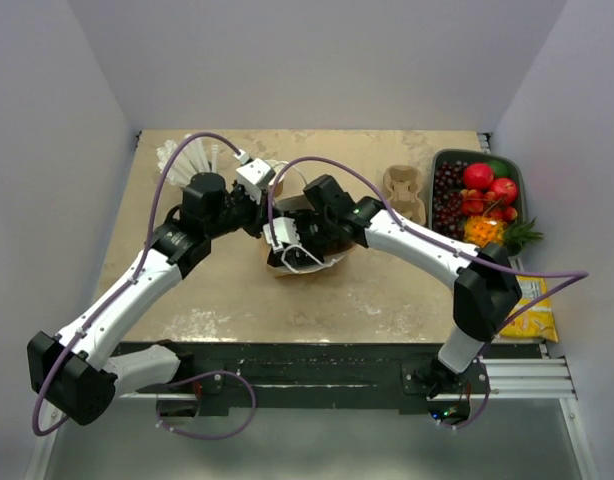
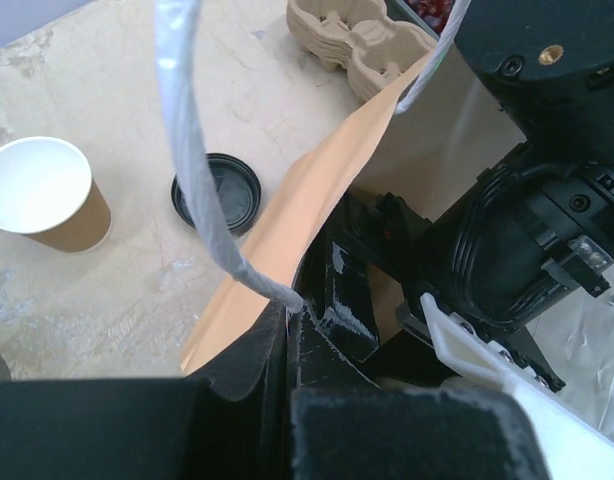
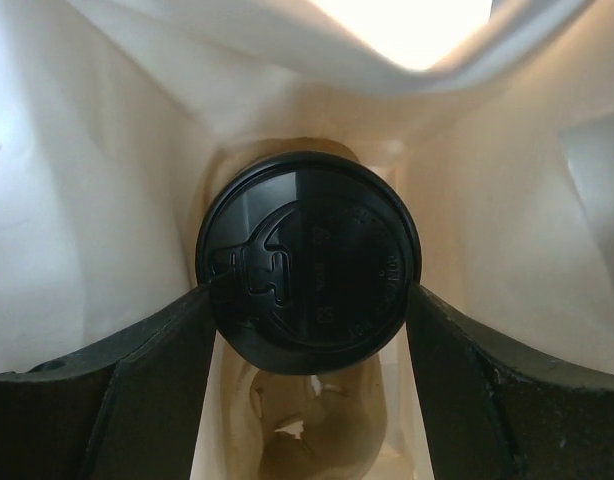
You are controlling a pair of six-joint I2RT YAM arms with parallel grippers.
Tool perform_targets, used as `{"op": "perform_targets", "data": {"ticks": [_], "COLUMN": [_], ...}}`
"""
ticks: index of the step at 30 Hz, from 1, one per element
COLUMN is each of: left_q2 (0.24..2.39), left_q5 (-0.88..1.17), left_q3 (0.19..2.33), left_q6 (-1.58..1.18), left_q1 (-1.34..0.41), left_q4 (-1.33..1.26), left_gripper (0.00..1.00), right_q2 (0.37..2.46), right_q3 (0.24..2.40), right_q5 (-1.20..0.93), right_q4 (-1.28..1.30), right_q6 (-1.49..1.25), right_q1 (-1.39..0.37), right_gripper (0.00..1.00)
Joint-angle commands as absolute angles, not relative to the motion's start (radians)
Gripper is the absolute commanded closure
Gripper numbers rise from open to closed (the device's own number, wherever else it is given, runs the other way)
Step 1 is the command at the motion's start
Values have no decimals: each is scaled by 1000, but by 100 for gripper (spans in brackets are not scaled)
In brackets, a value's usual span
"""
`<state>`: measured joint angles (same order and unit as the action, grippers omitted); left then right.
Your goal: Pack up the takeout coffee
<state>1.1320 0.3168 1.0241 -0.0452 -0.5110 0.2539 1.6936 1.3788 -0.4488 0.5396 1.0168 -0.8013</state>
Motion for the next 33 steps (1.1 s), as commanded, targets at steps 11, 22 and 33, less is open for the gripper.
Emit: {"op": "perform_targets", "data": {"ticks": [11, 22, 33], "left_q2": [1193, 1201, 1177], "left_q5": [434, 468, 575], "left_q3": [1068, 1060, 1092], "left_q6": [-199, -201, -115], "left_q1": [-466, -463, -460], "left_q4": [190, 173, 224], "left_gripper": [100, 100, 72], "right_q2": [1879, 1914, 1930], "right_q3": [1463, 1466, 1474], "right_q5": [-480, -473, -465], "right_q4": [712, 713, 698], "right_q6": [775, 706, 575], "right_q1": [-795, -792, -793], "right_gripper": [32, 25, 24]}}
